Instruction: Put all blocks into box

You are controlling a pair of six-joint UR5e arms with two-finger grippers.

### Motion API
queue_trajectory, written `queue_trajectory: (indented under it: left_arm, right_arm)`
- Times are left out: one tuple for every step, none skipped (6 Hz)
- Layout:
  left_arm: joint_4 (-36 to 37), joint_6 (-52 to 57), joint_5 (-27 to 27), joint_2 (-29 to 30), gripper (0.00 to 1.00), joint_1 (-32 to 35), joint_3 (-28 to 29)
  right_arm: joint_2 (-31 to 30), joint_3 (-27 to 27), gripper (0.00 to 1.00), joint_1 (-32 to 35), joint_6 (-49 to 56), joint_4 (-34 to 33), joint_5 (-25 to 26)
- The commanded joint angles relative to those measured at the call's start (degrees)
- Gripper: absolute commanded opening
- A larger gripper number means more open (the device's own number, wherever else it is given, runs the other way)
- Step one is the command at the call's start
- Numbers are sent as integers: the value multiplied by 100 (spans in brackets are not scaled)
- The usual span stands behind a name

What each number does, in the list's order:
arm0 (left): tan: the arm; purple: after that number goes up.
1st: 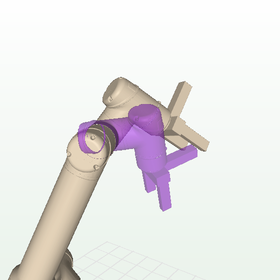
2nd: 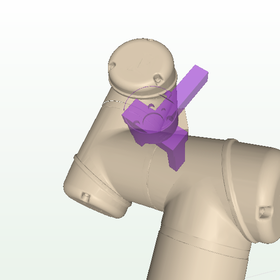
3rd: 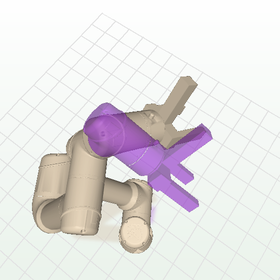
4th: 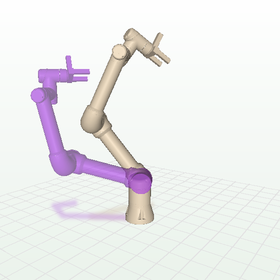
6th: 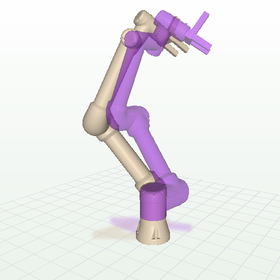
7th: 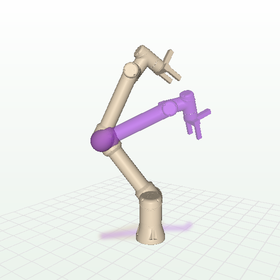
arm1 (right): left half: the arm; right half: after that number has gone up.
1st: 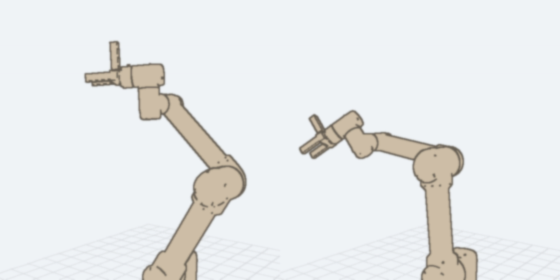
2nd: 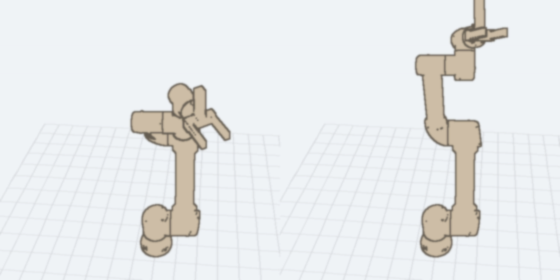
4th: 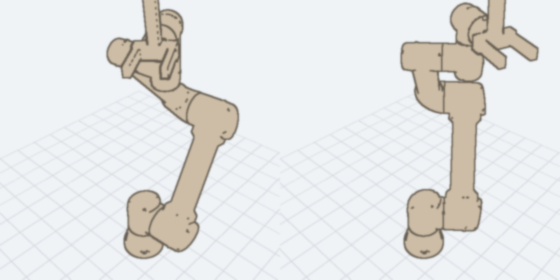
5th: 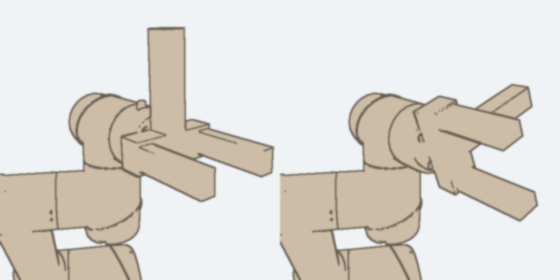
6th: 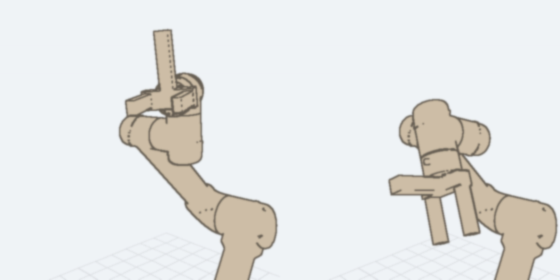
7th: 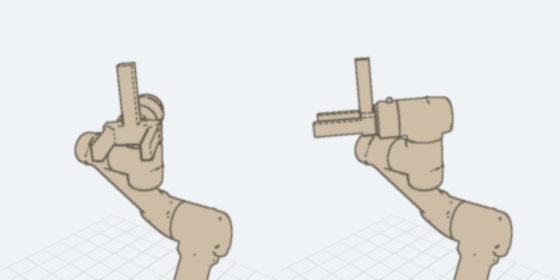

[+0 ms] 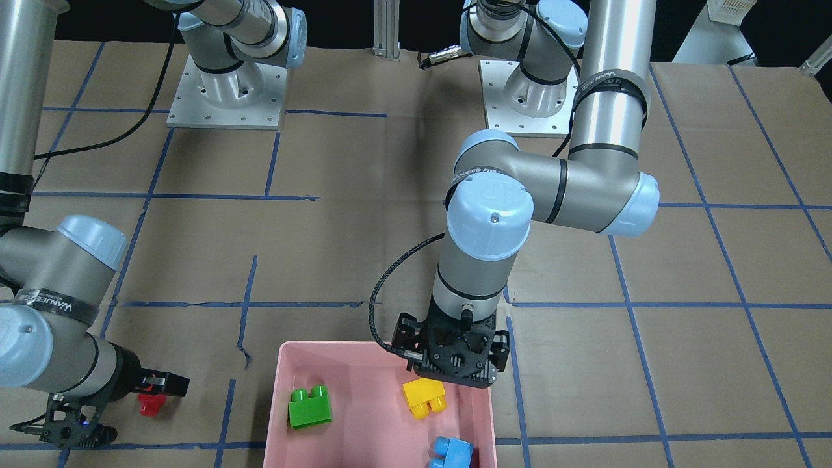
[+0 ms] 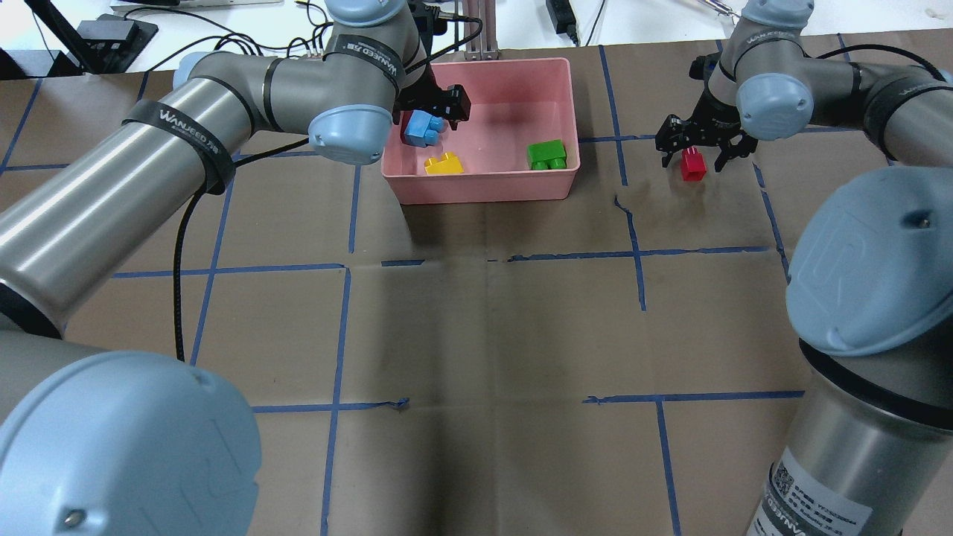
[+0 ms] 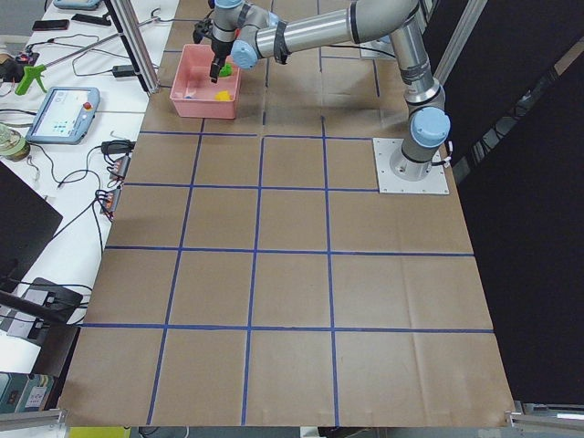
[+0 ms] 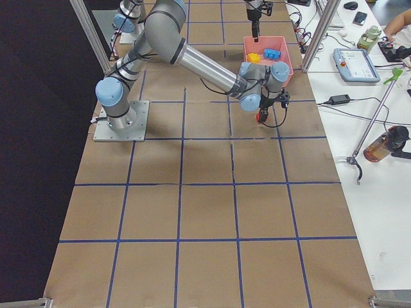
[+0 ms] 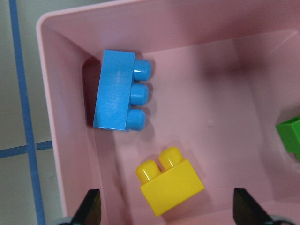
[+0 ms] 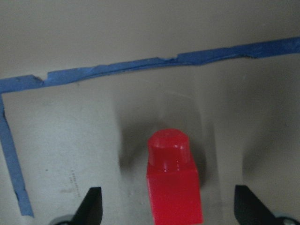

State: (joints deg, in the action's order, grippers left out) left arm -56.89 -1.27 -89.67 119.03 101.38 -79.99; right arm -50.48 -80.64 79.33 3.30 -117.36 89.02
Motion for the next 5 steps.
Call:
queue_trajectory:
  left_arm:
    - [-2392,30,-15,-1069,99,-301,-43]
    - [-2936,13,2,-1457,99,-469,-26]
    - [-3194,-40,-6,-1774,99,-470,-43]
    - [-3623,-136,-50,-2065,99,-462,-69]
    - [-3654,-172,-68,-2320,99,-435,-296]
  right_arm:
    - [29,-56,100,4,-49,-50,238]
    - [38,4,99,4,-23,-67,238]
    - [56,57,72,4,3,-259,247]
    - [64,49,40,4,-5,-252,238]
    - [47,66,28,4,-40,-243,221]
